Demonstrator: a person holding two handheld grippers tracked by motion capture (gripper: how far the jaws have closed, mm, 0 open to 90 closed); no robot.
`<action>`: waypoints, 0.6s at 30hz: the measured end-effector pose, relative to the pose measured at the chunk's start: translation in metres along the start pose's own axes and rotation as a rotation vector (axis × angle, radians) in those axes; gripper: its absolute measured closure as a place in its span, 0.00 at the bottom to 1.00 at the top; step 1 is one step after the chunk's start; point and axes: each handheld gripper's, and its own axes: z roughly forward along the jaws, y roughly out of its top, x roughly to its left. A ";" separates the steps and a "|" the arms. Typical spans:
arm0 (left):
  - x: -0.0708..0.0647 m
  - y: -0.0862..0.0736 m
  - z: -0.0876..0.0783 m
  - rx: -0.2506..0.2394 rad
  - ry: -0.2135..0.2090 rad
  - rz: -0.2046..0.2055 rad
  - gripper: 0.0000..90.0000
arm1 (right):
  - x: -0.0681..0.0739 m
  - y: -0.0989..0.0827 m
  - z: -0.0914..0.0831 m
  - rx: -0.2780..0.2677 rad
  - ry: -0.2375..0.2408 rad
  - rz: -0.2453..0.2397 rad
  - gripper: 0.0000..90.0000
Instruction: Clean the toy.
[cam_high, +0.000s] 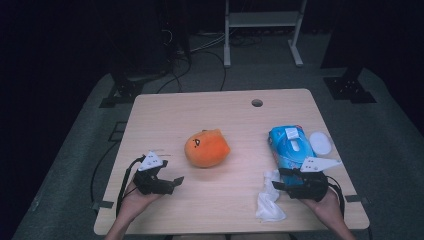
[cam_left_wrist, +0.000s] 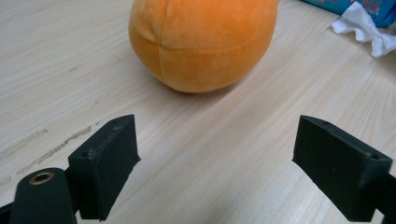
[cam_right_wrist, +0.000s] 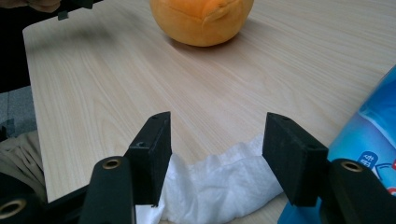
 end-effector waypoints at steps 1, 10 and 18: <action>0.000 -0.001 0.000 0.004 -0.001 -0.001 0.14 | 0.000 0.000 0.000 0.001 0.000 0.000 0.45; 0.001 -0.011 -0.003 0.016 0.004 -0.018 0.12 | 0.001 0.000 0.001 0.006 0.001 0.000 0.45; -0.002 -0.023 -0.006 0.019 0.017 -0.028 0.12 | 0.001 0.000 0.002 0.007 0.000 -0.001 0.45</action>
